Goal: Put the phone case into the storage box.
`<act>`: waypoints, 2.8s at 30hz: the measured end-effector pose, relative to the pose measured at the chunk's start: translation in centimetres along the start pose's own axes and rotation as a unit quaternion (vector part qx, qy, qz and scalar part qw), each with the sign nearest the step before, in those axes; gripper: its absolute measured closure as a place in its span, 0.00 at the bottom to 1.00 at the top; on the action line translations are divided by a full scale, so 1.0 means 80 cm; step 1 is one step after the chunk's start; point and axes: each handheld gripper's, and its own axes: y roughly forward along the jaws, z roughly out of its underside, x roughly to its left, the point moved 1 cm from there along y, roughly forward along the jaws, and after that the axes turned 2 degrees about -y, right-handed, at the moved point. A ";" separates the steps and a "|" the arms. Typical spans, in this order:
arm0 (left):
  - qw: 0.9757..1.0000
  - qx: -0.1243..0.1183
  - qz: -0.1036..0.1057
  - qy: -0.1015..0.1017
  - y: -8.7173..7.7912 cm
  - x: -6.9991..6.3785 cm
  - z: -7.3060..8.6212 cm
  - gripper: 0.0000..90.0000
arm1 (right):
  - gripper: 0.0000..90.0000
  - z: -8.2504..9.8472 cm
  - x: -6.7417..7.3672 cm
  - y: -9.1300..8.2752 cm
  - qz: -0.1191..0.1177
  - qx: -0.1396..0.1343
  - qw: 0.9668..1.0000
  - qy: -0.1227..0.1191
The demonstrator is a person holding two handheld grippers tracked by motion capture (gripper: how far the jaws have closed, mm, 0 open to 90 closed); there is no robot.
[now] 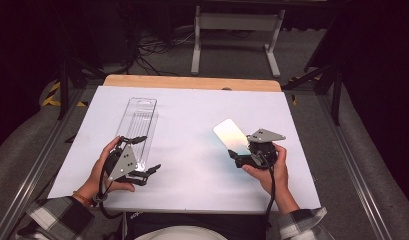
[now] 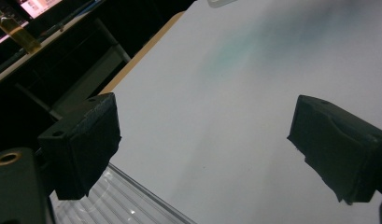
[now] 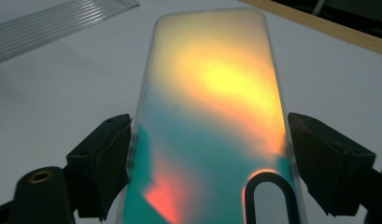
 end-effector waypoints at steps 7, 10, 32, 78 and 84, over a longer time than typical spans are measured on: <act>1.000 0.002 -0.001 0.001 0.006 0.004 -0.002 0.10 | 0.19 -0.008 0.003 0.008 -0.004 0.000 1.000 -0.002; 1.000 0.006 0.002 0.007 0.008 0.004 -0.003 0.10 | 0.19 -0.011 0.004 0.014 -0.013 0.002 1.000 0.001; 0.999 0.011 0.004 0.046 0.022 -0.007 -0.016 0.11 | 0.19 -0.035 0.021 0.033 -0.072 -0.007 0.997 0.022; 0.957 0.052 -0.086 0.271 0.086 -0.080 -0.038 0.40 | 0.19 -0.049 0.080 0.065 -0.147 0.014 0.989 0.023; 0.942 0.064 -0.110 0.311 0.089 -0.089 -0.036 0.55 | 0.19 -0.049 0.083 0.067 -0.155 0.017 0.987 0.025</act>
